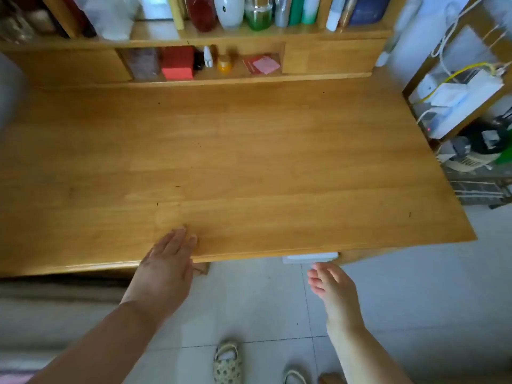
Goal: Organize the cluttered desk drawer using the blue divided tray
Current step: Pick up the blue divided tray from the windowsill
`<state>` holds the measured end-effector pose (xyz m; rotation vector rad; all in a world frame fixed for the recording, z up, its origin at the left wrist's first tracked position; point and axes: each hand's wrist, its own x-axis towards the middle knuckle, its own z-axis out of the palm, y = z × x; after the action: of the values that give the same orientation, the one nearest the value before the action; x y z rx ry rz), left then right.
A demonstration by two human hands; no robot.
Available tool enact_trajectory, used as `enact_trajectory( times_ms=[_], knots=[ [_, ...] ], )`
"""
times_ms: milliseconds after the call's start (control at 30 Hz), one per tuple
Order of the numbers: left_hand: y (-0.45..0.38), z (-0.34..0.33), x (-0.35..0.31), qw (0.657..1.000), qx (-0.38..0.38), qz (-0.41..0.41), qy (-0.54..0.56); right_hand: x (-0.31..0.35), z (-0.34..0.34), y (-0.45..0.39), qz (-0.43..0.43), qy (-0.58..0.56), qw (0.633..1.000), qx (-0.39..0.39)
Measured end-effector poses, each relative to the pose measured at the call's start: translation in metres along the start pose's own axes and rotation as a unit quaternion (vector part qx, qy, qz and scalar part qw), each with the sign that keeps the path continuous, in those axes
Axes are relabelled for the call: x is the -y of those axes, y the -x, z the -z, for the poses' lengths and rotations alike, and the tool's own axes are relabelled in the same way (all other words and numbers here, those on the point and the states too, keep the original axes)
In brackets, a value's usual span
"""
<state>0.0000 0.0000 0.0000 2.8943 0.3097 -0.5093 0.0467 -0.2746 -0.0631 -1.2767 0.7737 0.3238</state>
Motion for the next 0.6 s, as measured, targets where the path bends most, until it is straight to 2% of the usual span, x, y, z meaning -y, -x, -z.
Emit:
enact_trajectory(
  times_ms=[33, 67, 133, 233, 333, 467, 600],
  knots=[
    [-0.001, -0.003, 0.0, 1.0, -0.018, -0.001, 0.007, -0.008, -0.003, -0.013, -0.079, -0.059, 0.995, 0.002],
    [-0.002, -0.004, 0.0, 0.999, -0.036, 0.0, 0.022, -0.01, -0.005, -0.021, -0.135, -0.099, 0.985, 0.039],
    [-0.001, -0.005, 0.0, 0.998, -0.056, -0.004, 0.021, -0.012, -0.015, -0.038, -0.198, -0.194, 0.956, 0.094],
    [0.001, -0.012, -0.002, 0.998, -0.06, -0.008, 0.016, -0.019, -0.032, -0.053, -0.216, -0.263, 0.933, 0.117],
    [0.002, -0.013, -0.002, 0.997, -0.075, -0.007, 0.021, -0.026, -0.042, -0.054, -0.229, -0.278, 0.924, 0.127],
    [0.003, -0.018, -0.002, 0.996, -0.089, -0.012, 0.023, -0.042, -0.033, -0.045, -0.216, -0.268, 0.932, 0.111],
    [0.005, -0.02, 0.0, 0.997, -0.07, -0.007, 0.02, -0.063, -0.01, -0.025, -0.221, -0.262, 0.934, 0.1]
  ],
)
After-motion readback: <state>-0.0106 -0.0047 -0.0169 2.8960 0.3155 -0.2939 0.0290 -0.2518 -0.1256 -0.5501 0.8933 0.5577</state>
